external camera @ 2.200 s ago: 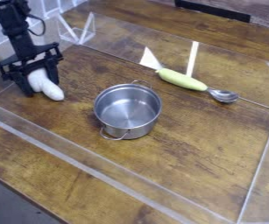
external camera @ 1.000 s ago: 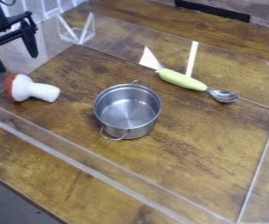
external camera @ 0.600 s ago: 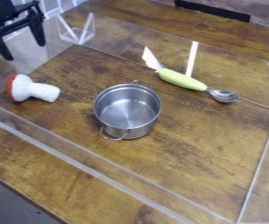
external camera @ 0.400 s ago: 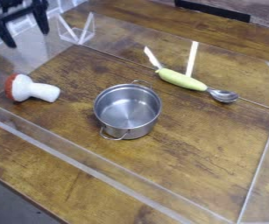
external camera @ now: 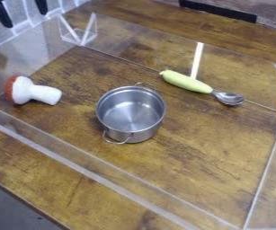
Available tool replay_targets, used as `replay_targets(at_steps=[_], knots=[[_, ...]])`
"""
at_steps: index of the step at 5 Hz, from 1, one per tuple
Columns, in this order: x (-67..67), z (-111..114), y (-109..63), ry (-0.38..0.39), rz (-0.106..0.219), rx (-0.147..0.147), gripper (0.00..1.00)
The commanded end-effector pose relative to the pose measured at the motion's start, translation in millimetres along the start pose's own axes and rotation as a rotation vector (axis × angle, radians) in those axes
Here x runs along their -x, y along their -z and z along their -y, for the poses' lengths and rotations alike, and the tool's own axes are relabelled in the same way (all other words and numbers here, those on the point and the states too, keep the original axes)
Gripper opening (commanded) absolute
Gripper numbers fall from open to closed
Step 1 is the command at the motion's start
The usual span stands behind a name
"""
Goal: Remove the mushroom from the silver pot and put it on the table
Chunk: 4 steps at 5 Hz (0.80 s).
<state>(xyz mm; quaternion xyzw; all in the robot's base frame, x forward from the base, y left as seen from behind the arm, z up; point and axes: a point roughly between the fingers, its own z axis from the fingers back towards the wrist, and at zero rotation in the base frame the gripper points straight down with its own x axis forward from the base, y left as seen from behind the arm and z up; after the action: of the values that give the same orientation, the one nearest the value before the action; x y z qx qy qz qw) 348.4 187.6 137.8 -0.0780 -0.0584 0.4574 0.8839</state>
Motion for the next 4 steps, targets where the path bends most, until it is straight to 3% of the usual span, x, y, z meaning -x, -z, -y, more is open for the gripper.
replay_targets(at_steps=[1,2,4], knots=[[-1.5,14,-13.9,0.007,0.05,0.01,1.0],[-2.8,19,-11.0,-0.011,0.053,0.001,1.0],[3.9,30,-5.3,0.039,0.05,-0.014,1.0]])
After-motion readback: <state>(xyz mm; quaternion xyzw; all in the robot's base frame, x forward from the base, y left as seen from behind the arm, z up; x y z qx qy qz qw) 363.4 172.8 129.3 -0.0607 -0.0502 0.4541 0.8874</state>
